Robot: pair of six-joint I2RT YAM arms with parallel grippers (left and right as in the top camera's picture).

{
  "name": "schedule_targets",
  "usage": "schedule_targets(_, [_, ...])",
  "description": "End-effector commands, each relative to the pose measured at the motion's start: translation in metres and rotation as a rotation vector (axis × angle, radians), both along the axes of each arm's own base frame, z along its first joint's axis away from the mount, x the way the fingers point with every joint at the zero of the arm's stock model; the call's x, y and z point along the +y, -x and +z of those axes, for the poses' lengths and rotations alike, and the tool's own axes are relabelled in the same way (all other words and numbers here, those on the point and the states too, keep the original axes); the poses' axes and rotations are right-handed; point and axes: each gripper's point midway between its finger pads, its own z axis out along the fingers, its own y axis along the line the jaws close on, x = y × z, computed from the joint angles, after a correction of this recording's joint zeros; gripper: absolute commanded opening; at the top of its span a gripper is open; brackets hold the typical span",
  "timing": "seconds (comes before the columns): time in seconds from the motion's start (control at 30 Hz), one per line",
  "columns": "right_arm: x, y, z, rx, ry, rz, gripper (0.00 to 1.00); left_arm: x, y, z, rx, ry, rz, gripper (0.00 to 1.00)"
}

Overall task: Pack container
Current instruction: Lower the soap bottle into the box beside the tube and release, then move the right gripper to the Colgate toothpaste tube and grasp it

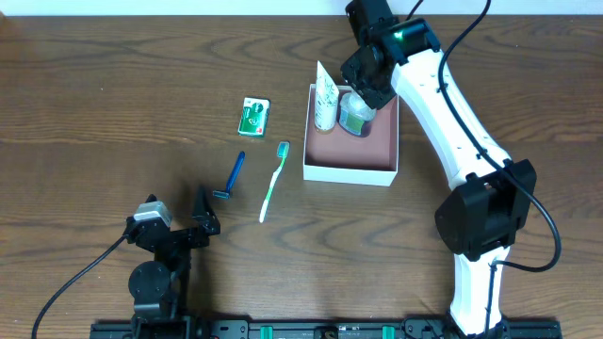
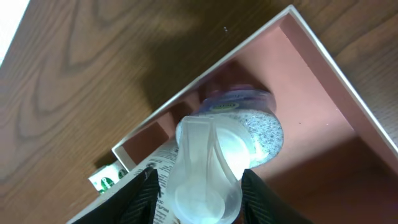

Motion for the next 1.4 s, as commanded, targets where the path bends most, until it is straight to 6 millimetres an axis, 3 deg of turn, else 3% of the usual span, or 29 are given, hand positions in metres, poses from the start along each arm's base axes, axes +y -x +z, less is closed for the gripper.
schedule_targets(0.0, [0.004, -0.003, 0.014, -0.043, -0.007, 0.0, 0.44, 0.0, 0.0, -0.017, 0.041, -0.005, 0.0, 0.98])
schedule_targets(0.3, [0.004, -0.004, 0.015, -0.052, -0.003, 0.016, 0.5, 0.0, 0.0, -0.017, 0.041, -0.005, 0.0, 0.98])
schedule_targets(0.47, [0.001, -0.013, 0.025, -0.097, -0.017, 0.013, 0.51, 0.0, 0.0, -0.017, 0.042, -0.005, 0.0, 0.98])
schedule_targets(0.67, [-0.017, -0.026, 0.068, -0.214, -0.026, 0.03, 0.54, 0.0, 0.0, -0.017, 0.041, -0.005, 0.0, 0.98])
schedule_targets(0.87, [-0.046, -0.019, 0.114, -0.295, -0.034, -0.004, 0.6, 0.0, 0.0, -0.017, 0.041, -0.005, 0.0, 0.98])
schedule_targets(0.97, [-0.07, -0.011, 0.137, -0.329, -0.018, -0.017, 0.63, 0.0, 0.0, -0.017, 0.041, -0.005, 0.0, 0.98])
schedule_targets(1.07, [-0.111, 0.007, 0.152, -0.325, 0.072, -0.045, 0.7, 0.0, 0.0, -0.017, 0.041, -0.005, 0.0, 0.98])
schedule_targets(1.2, [-0.171, 0.043, 0.156, -0.235, 0.235, -0.114, 0.82, 0.0, 0.0, -0.017, 0.041, -0.005, 0.0, 0.98])
schedule_targets(1.27, [-0.189, 0.061, 0.154, -0.172, 0.303, -0.063, 0.98, 0.0, 0.0, -0.017, 0.041, -0.005, 0.0, 0.98])
schedule_targets(1.37, [-0.205, 0.079, 0.148, -0.08, 0.393, 0.105, 0.99, 0.0, 0.0, -0.017, 0.041, -0.005, 0.0, 0.98])
